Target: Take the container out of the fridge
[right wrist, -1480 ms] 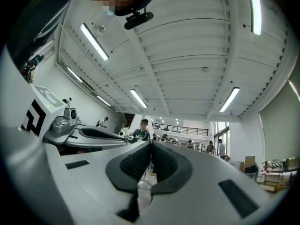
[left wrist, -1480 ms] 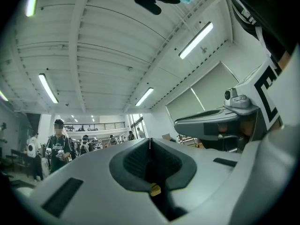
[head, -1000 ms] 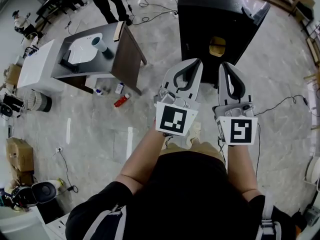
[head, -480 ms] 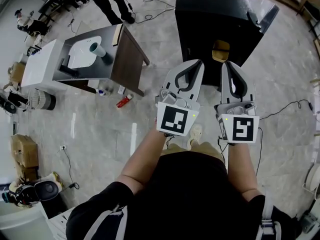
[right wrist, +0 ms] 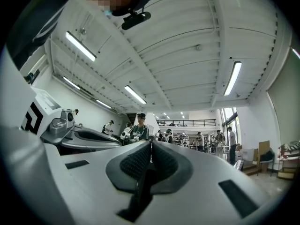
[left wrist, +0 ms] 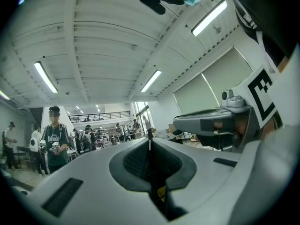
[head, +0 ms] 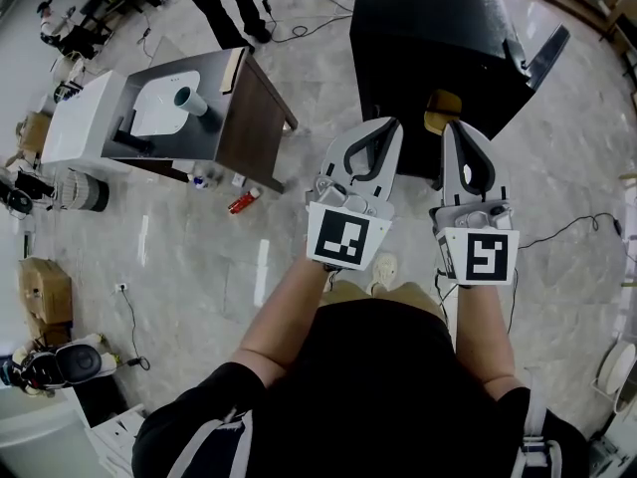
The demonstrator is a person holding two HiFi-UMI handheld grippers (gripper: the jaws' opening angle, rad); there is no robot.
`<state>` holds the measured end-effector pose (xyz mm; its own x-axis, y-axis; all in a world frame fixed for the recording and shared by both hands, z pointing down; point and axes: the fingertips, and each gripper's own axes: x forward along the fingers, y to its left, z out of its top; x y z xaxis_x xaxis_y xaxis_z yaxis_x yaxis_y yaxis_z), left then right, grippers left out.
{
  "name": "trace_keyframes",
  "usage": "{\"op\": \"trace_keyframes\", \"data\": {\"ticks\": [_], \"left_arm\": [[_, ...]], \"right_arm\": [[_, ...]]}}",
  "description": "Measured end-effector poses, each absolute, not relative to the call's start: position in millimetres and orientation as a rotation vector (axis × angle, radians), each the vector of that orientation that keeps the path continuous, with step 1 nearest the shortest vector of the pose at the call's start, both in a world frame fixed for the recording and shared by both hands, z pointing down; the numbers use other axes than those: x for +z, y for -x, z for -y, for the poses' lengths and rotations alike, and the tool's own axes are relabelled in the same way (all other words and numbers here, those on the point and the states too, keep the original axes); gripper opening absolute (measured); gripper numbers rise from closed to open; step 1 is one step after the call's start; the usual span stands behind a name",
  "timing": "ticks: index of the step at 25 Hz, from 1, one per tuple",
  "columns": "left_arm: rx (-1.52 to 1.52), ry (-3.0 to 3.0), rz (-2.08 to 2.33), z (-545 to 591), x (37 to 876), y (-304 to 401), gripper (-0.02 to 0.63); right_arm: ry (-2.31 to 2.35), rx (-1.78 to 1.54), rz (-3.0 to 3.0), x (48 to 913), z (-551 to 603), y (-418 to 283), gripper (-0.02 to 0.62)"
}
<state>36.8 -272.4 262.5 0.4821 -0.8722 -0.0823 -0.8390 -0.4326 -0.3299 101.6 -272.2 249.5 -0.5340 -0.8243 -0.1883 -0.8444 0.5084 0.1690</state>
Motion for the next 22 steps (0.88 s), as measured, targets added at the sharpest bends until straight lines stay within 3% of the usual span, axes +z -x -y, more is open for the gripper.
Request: {"op": "trace_keyframes", "data": {"ticks": [22], "left_arm": [[-0.190, 2.369, -1.425, 318, 267, -52, 0.025]], "right_arm": [[1.487, 0.354, -2.642, 260, 324, -129, 0.037]]}}
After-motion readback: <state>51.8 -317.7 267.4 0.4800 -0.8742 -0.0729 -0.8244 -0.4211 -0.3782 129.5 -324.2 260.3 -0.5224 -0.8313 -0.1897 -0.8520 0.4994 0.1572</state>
